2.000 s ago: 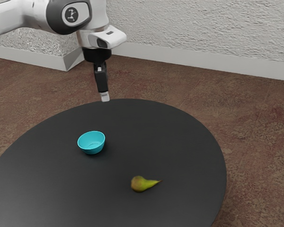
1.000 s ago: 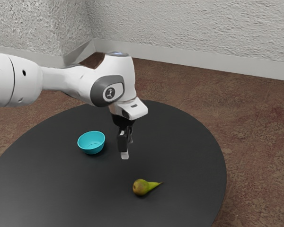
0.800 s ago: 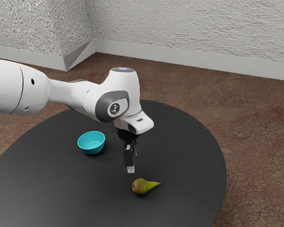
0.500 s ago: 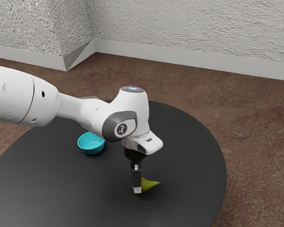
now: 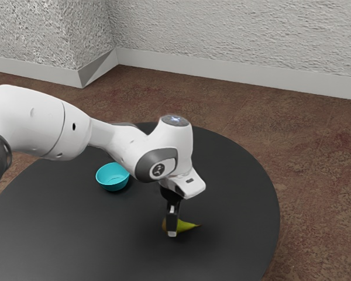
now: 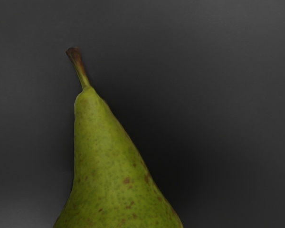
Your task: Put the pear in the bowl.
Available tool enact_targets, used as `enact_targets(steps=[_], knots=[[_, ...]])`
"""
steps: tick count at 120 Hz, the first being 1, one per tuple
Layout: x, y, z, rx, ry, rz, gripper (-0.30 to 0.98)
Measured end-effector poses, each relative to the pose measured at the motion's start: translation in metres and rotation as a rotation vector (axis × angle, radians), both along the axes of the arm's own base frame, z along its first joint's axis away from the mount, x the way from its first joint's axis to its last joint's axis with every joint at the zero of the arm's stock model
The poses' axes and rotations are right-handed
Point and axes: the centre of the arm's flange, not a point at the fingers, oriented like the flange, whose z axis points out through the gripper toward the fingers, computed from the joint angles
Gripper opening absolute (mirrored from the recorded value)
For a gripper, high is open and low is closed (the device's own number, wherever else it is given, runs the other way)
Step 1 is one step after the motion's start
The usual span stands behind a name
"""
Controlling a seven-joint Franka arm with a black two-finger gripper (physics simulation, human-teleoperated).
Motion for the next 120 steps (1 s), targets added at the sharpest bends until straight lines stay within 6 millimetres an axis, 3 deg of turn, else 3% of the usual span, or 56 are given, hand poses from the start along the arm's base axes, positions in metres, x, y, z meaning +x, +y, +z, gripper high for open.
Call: enact_targets(steps=[38, 56, 72, 88, 101, 120], knots=[[0.007, 0.003, -0.024, 0.004, 0.005, -0.009, 0.68], [0.010, 0.008, -0.024, 0.005, -0.001, -0.005, 0.39], [0.011, 0.009, -0.020, 0.004, -0.010, -0.005, 0.28], [0.008, 0.010, 0.004, -0.002, -0.041, -0.005, 0.24], [0.006, 0.014, 0.040, -0.012, -0.082, 0.002, 0.25], [0.017, 0.074, 0.103, -0.024, -0.143, 0.084, 0.28]])
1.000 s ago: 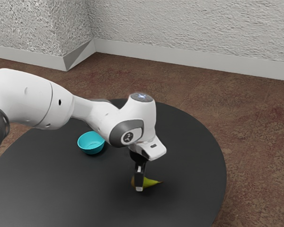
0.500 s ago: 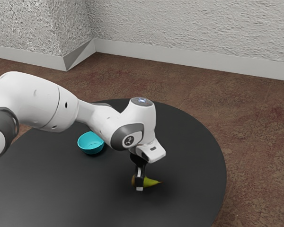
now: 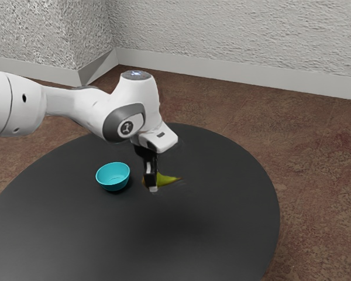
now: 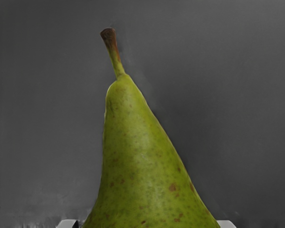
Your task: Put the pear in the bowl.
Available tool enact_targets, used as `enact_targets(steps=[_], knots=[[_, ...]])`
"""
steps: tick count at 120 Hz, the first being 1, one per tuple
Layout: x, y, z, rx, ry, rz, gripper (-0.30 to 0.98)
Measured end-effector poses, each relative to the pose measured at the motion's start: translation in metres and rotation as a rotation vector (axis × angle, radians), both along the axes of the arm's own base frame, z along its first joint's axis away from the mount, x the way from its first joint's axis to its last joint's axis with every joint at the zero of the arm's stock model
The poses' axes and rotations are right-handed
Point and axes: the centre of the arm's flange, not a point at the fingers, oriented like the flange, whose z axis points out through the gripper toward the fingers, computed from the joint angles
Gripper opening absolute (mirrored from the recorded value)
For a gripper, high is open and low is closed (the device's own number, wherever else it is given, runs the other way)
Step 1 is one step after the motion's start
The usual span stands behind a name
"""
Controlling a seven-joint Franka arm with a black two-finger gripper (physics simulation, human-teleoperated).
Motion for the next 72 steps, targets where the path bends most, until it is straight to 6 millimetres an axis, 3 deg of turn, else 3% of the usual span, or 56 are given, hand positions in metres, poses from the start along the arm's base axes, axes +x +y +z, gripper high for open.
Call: enact_targets(steps=[15, 22, 42, 55, 72], knots=[[0.012, 0.086, 0.018, 0.000, -0.007, 0.110, 0.30], [0.016, 0.116, 0.020, 0.001, -0.006, 0.142, 0.30], [0.040, 0.166, 0.012, 0.004, 0.000, 0.172, 0.31], [0.062, 0.197, -0.016, 0.008, 0.027, 0.190, 0.31], [0.075, 0.226, -0.055, 0.000, 0.073, 0.205, 0.31]])
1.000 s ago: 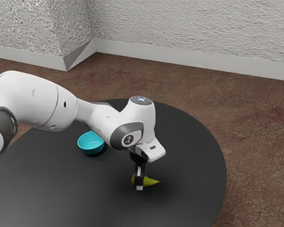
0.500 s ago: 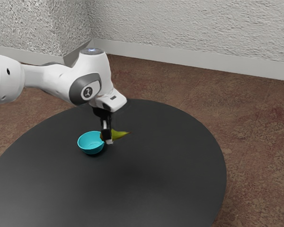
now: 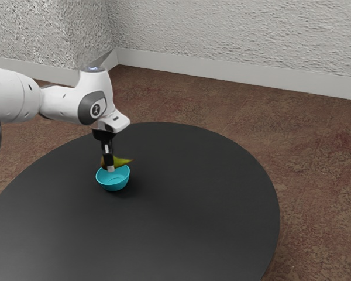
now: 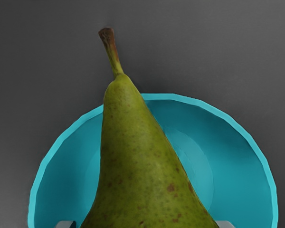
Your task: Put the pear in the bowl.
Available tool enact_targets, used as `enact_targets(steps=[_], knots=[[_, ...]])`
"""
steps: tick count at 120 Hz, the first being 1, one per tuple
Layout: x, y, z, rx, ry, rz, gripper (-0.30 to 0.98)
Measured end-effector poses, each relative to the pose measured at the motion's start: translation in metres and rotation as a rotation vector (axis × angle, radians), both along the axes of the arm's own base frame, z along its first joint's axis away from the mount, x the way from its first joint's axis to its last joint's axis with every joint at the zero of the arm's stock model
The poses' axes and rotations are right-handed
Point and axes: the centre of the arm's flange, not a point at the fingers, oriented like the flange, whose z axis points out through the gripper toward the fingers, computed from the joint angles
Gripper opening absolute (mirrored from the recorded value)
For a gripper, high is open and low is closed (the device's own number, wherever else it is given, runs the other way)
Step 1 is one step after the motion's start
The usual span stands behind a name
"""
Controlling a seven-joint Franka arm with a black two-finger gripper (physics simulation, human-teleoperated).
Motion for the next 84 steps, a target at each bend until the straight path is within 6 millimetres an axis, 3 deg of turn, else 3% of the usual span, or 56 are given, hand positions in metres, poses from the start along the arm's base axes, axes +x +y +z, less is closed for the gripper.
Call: enact_targets(steps=[26, 52, 62, 84], knots=[[0.007, 0.006, -0.015, -0.009, 0.013, -0.026, 0.32], [-0.003, 0.004, -0.003, -0.014, 0.012, -0.052, 0.55], [-0.025, -0.003, 0.030, -0.017, -0.008, -0.058, 0.59], [-0.076, -0.053, 0.163, -0.022, -0.058, -0.059, 0.65]])
